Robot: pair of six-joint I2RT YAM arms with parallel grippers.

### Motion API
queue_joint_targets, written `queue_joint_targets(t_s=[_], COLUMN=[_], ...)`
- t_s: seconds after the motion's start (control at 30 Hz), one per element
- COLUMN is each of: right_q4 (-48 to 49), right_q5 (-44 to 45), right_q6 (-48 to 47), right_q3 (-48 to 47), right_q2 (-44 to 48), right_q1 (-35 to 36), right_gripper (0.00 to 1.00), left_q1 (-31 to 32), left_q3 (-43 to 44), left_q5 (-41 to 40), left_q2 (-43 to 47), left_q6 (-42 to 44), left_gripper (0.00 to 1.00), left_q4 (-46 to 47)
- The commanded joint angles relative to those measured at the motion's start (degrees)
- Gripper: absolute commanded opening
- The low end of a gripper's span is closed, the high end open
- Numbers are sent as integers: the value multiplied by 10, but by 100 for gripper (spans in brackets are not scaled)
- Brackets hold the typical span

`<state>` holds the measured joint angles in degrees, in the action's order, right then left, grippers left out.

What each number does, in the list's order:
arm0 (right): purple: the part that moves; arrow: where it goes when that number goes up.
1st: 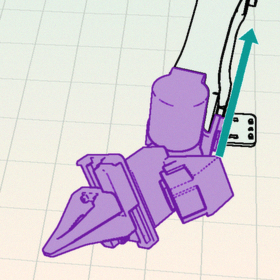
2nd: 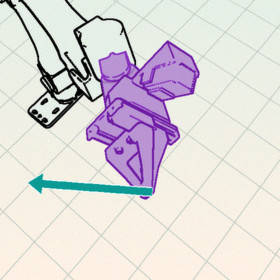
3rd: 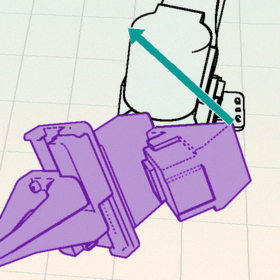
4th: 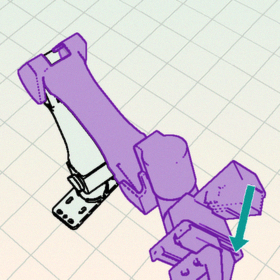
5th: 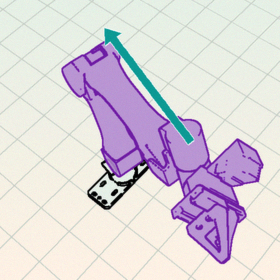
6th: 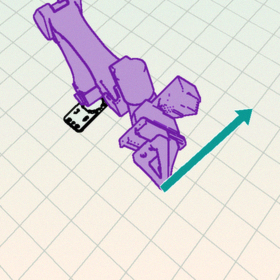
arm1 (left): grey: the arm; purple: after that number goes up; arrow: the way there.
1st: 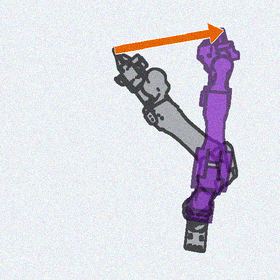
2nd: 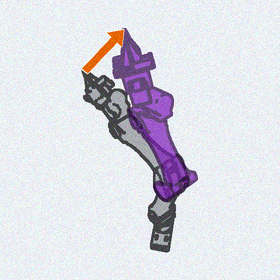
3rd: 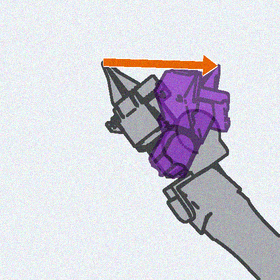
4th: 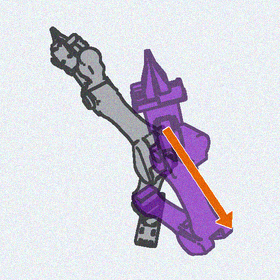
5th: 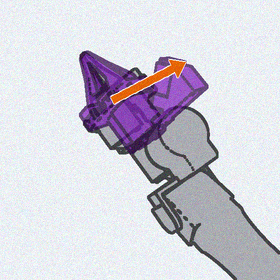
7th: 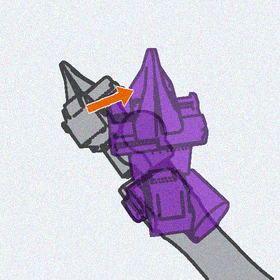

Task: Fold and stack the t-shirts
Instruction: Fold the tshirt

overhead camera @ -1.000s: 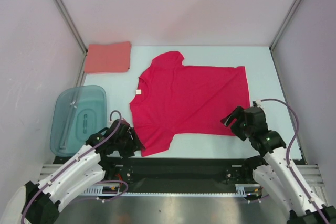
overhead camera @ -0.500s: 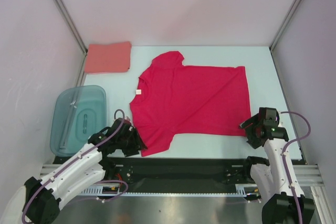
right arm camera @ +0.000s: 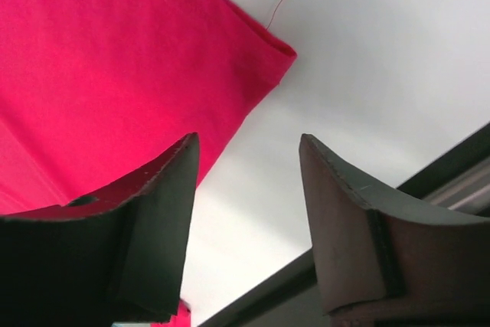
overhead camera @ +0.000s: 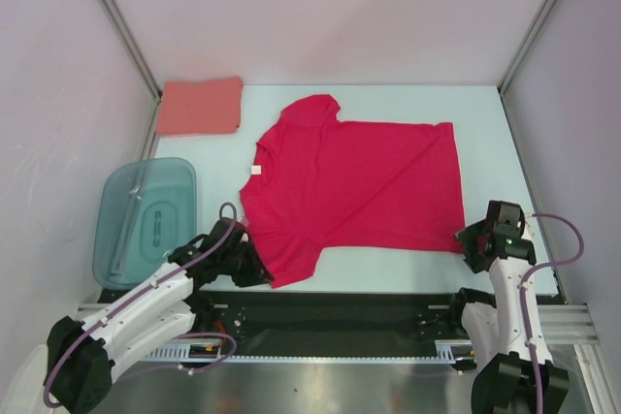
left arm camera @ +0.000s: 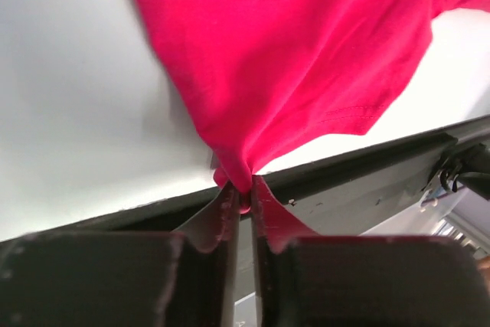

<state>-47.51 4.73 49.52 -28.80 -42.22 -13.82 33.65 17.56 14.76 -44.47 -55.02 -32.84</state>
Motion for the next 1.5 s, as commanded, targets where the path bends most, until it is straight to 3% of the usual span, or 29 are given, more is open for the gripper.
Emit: queue_joint_targets(t_s=[0.0,0.03,0.07,0.13,0.53,0.87,1.03,1.33,1.47], right_q4=[43,57,61,63,91,110,137,132,142], right_q5=[4,-4,-5,3,7,16,17,4,11], right_q6=[13,12,11,14,9,17,12,3,14], right_q3=[25,31,38,43,50,73,86,81,96], right_q2=[-6,-7,-8,-9,-31,-28,-38,-39,-43], right_q1=[-11,-13,-14,-15,-18,-19,-19,-19,-19], right_gripper=[58,56,46,43,43,29,32,51,51], left_q1=[6,6,6,5,6,6,6,6,6], left_q3=[-1,-1,-1,-2,20,70,77,80,85], left_q5=[23,26,26,26,43,34,33,31,33], left_q2=[9,12,15,23,31,61,65,77,75], left_q6=[11,11,12,12,1,7,6,4,11], left_gripper=[9,3,0,0,0,0,0,0,0], left_q4=[26,26,25,24,21,-23,-28,-35,-36])
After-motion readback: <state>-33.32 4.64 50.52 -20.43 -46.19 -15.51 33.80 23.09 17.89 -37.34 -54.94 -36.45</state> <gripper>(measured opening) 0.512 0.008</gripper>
